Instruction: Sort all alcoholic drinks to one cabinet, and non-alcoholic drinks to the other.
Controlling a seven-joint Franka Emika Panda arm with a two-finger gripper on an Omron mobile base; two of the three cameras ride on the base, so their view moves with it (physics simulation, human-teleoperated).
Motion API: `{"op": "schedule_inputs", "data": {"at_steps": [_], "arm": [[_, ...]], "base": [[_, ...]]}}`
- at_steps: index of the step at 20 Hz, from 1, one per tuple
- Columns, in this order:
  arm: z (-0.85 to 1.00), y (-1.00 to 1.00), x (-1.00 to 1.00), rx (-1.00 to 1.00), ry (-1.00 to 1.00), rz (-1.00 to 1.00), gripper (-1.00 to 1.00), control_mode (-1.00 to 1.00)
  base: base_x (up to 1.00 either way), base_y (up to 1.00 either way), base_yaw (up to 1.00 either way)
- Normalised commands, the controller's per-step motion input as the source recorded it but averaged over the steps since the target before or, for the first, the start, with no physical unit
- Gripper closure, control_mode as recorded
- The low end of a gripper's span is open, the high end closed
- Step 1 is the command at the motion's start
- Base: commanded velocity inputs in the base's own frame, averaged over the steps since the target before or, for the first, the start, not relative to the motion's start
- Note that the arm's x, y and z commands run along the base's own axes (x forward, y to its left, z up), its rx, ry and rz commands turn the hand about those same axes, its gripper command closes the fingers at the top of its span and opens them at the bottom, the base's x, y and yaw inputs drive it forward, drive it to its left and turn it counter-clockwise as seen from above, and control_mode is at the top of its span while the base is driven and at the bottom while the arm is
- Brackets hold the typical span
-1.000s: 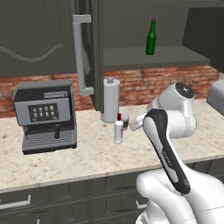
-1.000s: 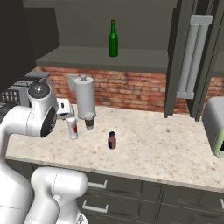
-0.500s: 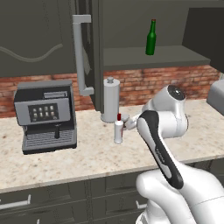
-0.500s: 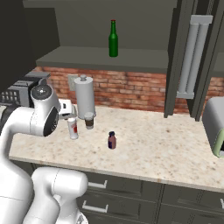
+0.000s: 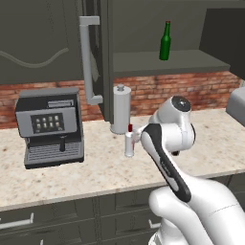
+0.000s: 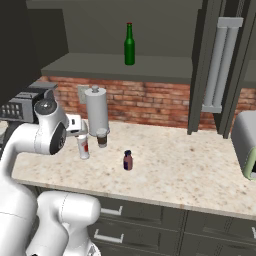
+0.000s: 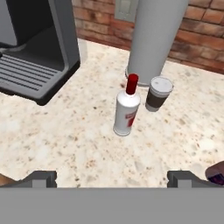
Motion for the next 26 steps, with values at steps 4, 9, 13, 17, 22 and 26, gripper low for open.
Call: {"op": "schedule_inputs", "data": {"at_steps": [4, 9, 13, 17, 22, 26], "arm": [[-0.18, 0.07, 0.23, -0.02, 0.00, -0.04, -1.00, -1.00], [-0.17, 0.06, 0.25, -0.01, 0.00, -0.03, -1.00, -1.00], [-0.15, 0.06, 0.26, -0.01, 0.00, -0.03, -1.00, -1.00], [-0.14, 0.05, 0.26, -0.01, 0.00, -0.03, -1.00, -1.00], [-0.13, 0.02, 0.24, 0.00, 0.00, -0.02, -1.00, -1.00], [-0.14, 0.00, 0.22, 0.00, 0.00, 0.00, -1.00, -1.00]], "base": [[0.00, 0.00, 0.00], [0.00, 0.00, 0.00], [0.00, 0.00, 0.00], [0.00, 0.00, 0.00], [0.00, 0.00, 0.00], [0.00, 0.00, 0.00]]}}
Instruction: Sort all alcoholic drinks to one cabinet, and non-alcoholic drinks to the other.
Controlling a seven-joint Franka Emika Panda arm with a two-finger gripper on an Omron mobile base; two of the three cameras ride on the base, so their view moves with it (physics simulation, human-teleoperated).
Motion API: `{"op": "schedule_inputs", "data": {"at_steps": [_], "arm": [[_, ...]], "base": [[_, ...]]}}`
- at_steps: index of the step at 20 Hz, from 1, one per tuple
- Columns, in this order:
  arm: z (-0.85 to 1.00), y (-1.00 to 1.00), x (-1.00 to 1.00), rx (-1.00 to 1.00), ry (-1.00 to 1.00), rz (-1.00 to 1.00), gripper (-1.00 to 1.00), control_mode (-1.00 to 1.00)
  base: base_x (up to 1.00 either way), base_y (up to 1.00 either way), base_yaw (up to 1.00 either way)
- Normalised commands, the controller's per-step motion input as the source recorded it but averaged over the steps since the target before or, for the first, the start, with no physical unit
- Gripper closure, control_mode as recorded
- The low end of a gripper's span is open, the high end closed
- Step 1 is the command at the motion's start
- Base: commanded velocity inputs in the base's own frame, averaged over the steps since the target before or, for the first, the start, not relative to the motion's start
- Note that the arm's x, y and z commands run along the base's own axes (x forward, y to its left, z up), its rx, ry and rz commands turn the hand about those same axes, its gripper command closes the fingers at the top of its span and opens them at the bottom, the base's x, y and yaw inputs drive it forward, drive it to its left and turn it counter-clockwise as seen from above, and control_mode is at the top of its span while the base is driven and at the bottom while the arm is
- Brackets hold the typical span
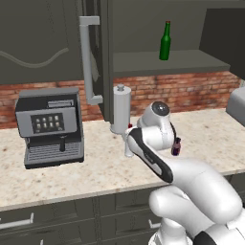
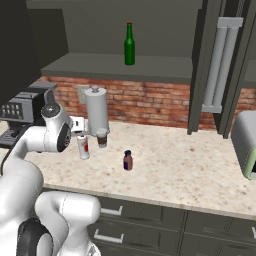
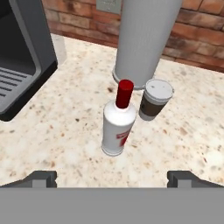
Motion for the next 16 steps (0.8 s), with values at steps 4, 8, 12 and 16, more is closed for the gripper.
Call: {"op": "schedule_inputs", "data": {"at_steps": [4, 8, 12, 16], "arm": [[-0.17, 0.00, 0.22, 0.00, 0.00, 0.00, -1.00, -1.00], [-0.13, 0.02, 0.19, 0.00, 0.00, 0.00, -1.00, -1.00], [-0.10, 0.02, 0.18, 0.00, 0.00, 0.00, -1.00, -1.00], [-0.08, 0.03, 0.19, 0.00, 0.00, 0.00, -1.00, -1.00]], "base": [[0.00, 0.00, 0.00], [0.00, 0.00, 0.00], [0.00, 0.00, 0.00], [0.00, 0.00, 0.00]]}}
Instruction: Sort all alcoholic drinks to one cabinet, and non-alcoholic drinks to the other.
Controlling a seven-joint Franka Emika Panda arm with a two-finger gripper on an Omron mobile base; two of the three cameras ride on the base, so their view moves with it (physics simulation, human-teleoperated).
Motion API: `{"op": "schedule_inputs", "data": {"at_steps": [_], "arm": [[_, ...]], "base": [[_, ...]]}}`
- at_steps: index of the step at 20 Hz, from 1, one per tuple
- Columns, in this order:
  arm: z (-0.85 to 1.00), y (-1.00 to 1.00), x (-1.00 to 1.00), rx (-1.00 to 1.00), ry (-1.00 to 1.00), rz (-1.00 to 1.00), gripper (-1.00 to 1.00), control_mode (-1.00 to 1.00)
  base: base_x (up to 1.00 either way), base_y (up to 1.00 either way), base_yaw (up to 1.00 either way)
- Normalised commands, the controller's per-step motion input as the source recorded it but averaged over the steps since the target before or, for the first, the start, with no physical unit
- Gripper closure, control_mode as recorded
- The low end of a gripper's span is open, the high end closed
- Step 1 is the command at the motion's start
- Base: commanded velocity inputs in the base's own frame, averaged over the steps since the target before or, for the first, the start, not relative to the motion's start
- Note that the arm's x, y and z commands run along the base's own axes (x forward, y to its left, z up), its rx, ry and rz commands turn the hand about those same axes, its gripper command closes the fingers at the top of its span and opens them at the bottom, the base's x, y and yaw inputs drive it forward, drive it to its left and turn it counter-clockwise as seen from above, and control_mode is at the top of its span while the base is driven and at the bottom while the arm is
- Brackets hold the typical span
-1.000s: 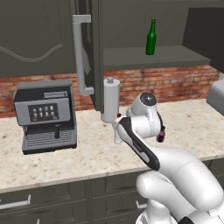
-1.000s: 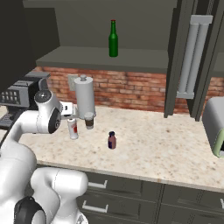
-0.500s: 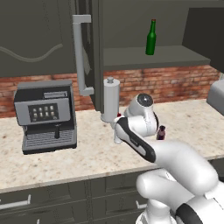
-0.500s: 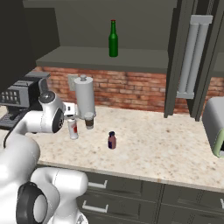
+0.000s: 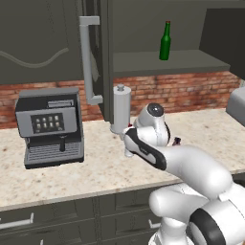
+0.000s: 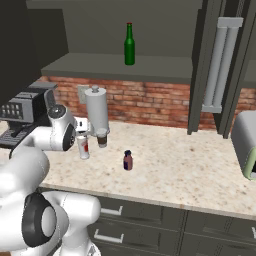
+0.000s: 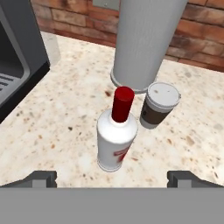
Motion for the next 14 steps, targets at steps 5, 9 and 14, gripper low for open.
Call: {"op": "schedule_inputs", "data": {"at_steps": [5, 9, 14], "arm": [[-0.12, 0.03, 0.19, 0.00, 0.00, 0.00, -1.00, -1.00], [-0.13, 0.06, 0.16, 0.00, 0.00, 0.00, -1.00, -1.00], [-0.11, 0.04, 0.12, 0.00, 0.00, 0.00, -1.00, -1.00]], "base": [[0.00, 0.00, 0.00], [0.00, 0.00, 0.00], [0.00, 0.00, 0.00]]}}
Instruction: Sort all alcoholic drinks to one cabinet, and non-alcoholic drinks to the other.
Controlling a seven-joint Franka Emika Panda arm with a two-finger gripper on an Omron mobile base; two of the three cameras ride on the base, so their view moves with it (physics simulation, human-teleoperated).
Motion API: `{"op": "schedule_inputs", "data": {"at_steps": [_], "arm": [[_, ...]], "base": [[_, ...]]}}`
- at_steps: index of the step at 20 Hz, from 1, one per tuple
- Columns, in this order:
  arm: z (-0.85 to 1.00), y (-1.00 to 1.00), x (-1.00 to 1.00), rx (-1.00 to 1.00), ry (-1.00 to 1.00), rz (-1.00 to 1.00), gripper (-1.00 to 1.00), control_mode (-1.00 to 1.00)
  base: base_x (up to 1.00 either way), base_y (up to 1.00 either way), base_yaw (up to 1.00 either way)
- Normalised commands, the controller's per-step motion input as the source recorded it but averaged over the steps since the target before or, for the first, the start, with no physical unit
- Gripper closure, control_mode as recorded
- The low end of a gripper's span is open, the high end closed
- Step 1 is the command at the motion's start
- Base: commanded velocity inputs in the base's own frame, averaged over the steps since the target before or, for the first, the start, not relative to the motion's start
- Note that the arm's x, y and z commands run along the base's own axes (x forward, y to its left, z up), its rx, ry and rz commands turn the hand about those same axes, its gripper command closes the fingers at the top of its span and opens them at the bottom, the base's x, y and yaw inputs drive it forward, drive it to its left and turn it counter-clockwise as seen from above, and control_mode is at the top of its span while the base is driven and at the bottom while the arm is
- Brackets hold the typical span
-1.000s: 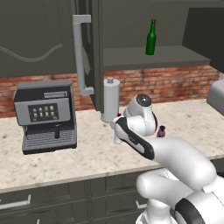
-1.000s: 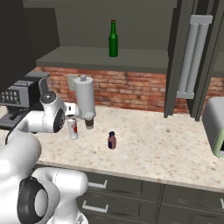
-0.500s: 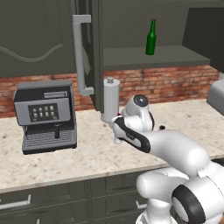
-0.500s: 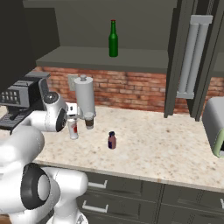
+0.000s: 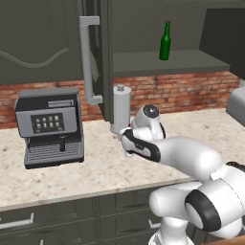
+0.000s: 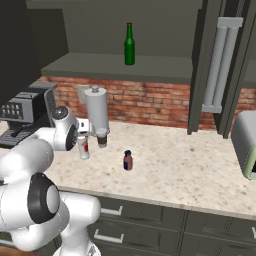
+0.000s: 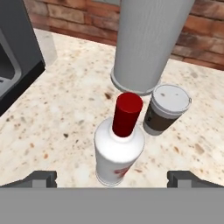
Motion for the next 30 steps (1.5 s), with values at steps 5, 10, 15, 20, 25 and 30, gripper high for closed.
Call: {"op": "schedule_inputs", "data": {"at_steps": [5, 10, 15, 20, 25, 30], "arm": [[-0.09, 0.00, 0.11, 0.00, 0.00, 0.00, -1.00, -1.00], [-0.09, 0.00, 0.13, 0.00, 0.00, 0.00, -1.00, -1.00], [-0.09, 0.01, 0.11, 0.00, 0.00, 0.00, -1.00, -1.00], [-0.09, 0.02, 0.09, 0.00, 0.00, 0.00, -1.00, -1.00], [-0.10, 0.01, 0.07, 0.00, 0.00, 0.00, -1.00, -1.00], [-0.09, 0.00, 0.06, 0.00, 0.00, 0.00, -1.00, -1.00]], "base": [[0.00, 0.00, 0.00], [0.00, 0.00, 0.00], [0.00, 0.00, 0.00], [0.00, 0.00, 0.00], [0.00, 0.00, 0.00], [0.00, 0.00, 0.00]]}}
